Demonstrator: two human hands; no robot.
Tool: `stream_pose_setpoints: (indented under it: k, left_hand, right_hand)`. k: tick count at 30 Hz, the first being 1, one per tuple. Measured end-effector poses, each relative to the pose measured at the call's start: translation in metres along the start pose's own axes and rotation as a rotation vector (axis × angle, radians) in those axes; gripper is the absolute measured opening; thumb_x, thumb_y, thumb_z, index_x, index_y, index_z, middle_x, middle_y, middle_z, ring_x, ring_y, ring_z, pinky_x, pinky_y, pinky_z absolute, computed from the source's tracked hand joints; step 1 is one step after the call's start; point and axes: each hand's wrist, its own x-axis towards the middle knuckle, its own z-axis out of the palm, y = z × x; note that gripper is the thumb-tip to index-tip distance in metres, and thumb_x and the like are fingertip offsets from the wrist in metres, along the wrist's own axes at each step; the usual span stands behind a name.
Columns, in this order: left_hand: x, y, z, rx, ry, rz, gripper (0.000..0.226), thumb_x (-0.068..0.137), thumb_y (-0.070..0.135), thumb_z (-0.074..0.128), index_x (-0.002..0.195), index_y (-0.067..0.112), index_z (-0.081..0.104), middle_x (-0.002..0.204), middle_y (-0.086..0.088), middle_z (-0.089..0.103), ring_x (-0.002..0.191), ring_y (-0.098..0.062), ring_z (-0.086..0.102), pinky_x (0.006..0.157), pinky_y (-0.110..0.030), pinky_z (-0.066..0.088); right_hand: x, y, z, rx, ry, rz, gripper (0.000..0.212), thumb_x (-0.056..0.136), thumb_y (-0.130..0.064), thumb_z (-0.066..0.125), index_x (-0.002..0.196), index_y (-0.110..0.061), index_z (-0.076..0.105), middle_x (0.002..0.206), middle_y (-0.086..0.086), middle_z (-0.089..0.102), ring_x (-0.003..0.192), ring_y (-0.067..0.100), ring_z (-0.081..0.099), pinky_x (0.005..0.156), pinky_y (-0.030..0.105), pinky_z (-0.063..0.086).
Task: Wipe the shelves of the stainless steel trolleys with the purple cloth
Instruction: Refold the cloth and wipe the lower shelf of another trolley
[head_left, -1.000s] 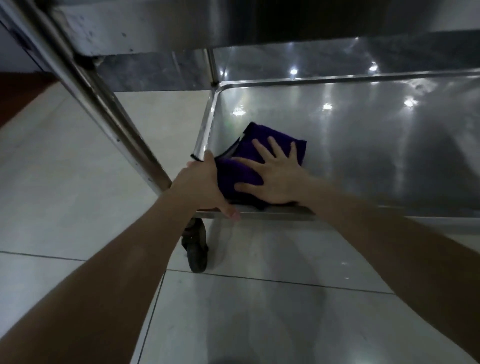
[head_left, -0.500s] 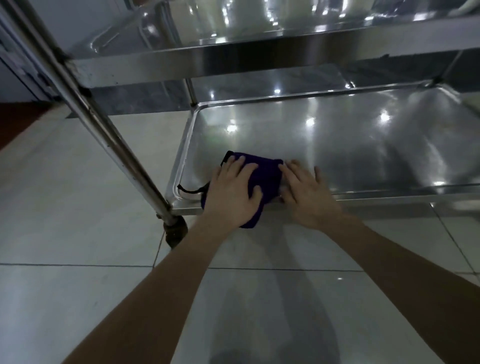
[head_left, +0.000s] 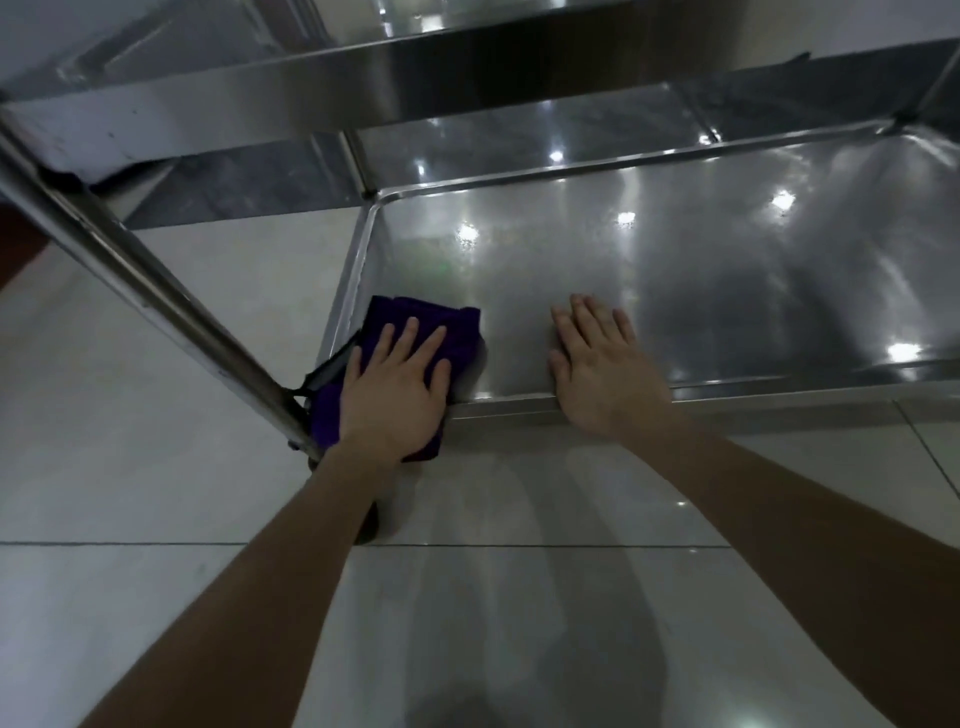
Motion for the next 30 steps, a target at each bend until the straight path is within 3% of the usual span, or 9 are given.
stream_pose_setpoints:
  k: [3,7,12,16,20,26,28,30]
  left_hand:
    - [0.029,-0.02,-0.001,-0.018,-0.064,-0.064,0.059,0.114,0.055,0.017,0.172,0.043,0.015,0.182,0.006,0.005,0.168,-0.02,0.002,0.135,-0.054,0.0]
    - [0.086,-0.028,-0.002,-0.006,-0.046,-0.103,0.061,0.113,0.057,0.016,0.172,0.043,0.014,0.182,0.005,0.005,0.168,-0.022,0.002,0.134,-0.057,-0.005]
    - [0.173,0.0,-0.001,-0.021,-0.094,-0.085,0.063,0.111,0.063,0.018,0.171,0.045,0.014,0.182,0.007,0.003,0.168,-0.022,0.0,0.133,-0.06,-0.004]
    - [0.198,0.053,0.004,-0.016,-0.12,0.044,0.063,0.109,0.067,0.018,0.17,0.049,0.015,0.182,0.011,0.003,0.168,-0.019,-0.001,0.133,-0.059,-0.004]
    - [0.167,0.071,0.011,-0.035,-0.122,0.201,0.059,0.11,0.065,0.021,0.168,0.052,0.018,0.181,0.015,0.005,0.168,-0.014,0.0,0.133,-0.056,-0.005]
    - [0.044,0.077,0.01,-0.03,-0.068,0.4,0.059,0.111,0.059,0.02,0.169,0.048,0.022,0.18,0.016,0.011,0.167,-0.011,0.004,0.135,-0.05,-0.001]
    - [0.018,0.074,-0.001,-0.225,-0.13,0.41,0.064,0.105,0.055,0.025,0.168,0.041,0.032,0.177,0.012,0.025,0.166,-0.012,0.016,0.135,-0.046,0.007]
    - [0.001,0.064,-0.024,-0.619,-0.124,0.286,0.06,0.103,0.044,0.038,0.16,0.033,0.051,0.163,0.007,0.052,0.151,-0.013,0.045,0.129,-0.044,0.031]
  right_hand:
    - [-0.002,-0.003,0.0,-0.012,0.001,0.002,0.07,0.107,-0.044,0.014,0.171,-0.019,0.027,0.177,0.018,0.02,0.166,0.034,0.013,0.133,0.054,0.007]
    - [-0.004,-0.006,-0.002,0.022,-0.037,0.017,0.072,0.105,-0.047,0.007,0.174,-0.026,0.013,0.179,0.017,0.009,0.167,0.031,0.003,0.134,0.052,0.003]
    - [-0.005,-0.014,-0.002,0.019,-0.035,0.045,0.074,0.104,-0.046,0.004,0.174,-0.02,0.007,0.18,0.016,0.006,0.167,0.028,0.0,0.135,0.048,-0.001]
    - [-0.007,-0.016,-0.004,0.019,-0.011,0.07,0.074,0.106,-0.045,0.01,0.173,-0.015,0.011,0.18,0.014,0.009,0.167,0.026,0.003,0.135,0.046,0.001]
    - [-0.008,-0.016,-0.003,0.053,0.082,0.105,0.072,0.111,-0.046,0.013,0.171,-0.009,0.016,0.178,0.017,0.016,0.167,0.027,0.008,0.135,0.047,0.007]
    - [-0.008,-0.015,-0.001,0.187,0.164,0.115,0.07,0.115,-0.049,0.016,0.171,-0.007,0.015,0.178,0.015,0.019,0.167,0.025,0.008,0.136,0.042,0.002]
    - [-0.008,-0.014,-0.004,0.247,0.167,0.108,0.074,0.114,-0.055,0.017,0.171,-0.007,0.018,0.177,0.016,0.021,0.166,0.025,0.009,0.136,0.042,0.001]
    - [-0.008,-0.013,-0.007,0.312,0.147,0.117,0.079,0.111,-0.063,0.019,0.171,-0.011,0.018,0.178,0.016,0.018,0.167,0.025,0.004,0.136,0.043,-0.002]
